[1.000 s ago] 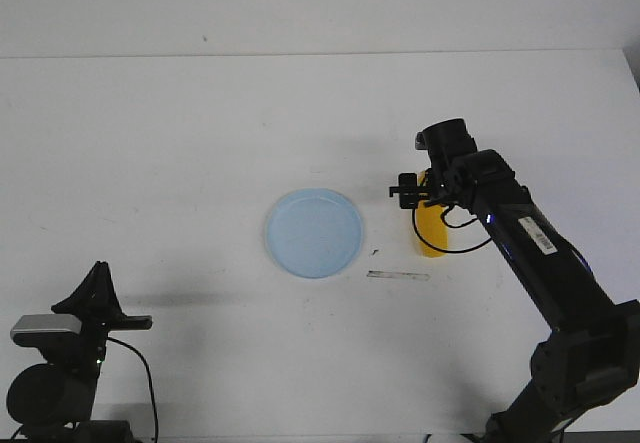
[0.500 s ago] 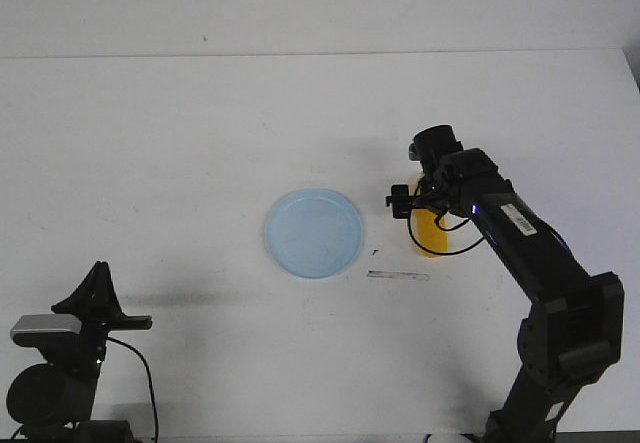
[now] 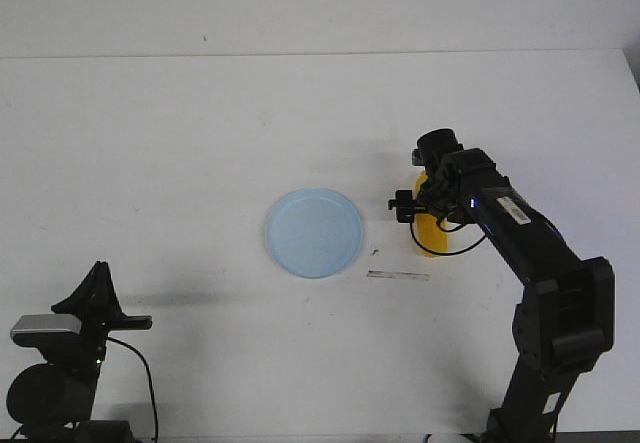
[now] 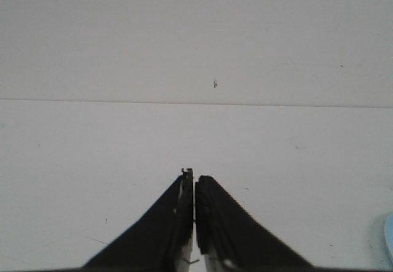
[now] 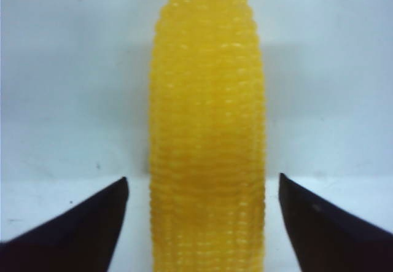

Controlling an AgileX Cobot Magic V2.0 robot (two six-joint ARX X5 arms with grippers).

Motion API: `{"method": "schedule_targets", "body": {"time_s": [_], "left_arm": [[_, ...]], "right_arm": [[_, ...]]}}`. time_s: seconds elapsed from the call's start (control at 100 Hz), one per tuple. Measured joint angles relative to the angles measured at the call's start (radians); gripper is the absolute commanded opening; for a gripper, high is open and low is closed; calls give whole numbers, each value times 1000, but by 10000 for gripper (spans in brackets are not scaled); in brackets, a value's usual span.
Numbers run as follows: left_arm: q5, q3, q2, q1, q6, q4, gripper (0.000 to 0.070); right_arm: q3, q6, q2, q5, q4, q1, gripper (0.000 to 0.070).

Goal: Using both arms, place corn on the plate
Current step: 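Lower the right gripper and close it around the corn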

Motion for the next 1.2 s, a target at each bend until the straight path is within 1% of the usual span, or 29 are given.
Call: {"method": "schedule_targets", "body": {"time_s": [0.04,0.13,0.16,1.2], "left_arm": [[0,0,0,0,0,0,1],[0,0,0,0,0,0,1],[0,0,0,0,0,0,1],[0,0,0,0,0,0,1]], "right_arm": [[0,0,0,0,0,-1,429],[0,0,0,0,-1,-1,344],[0,0,0,0,0,-1,331],[0,0,0,-2,7,-3,321]]}}
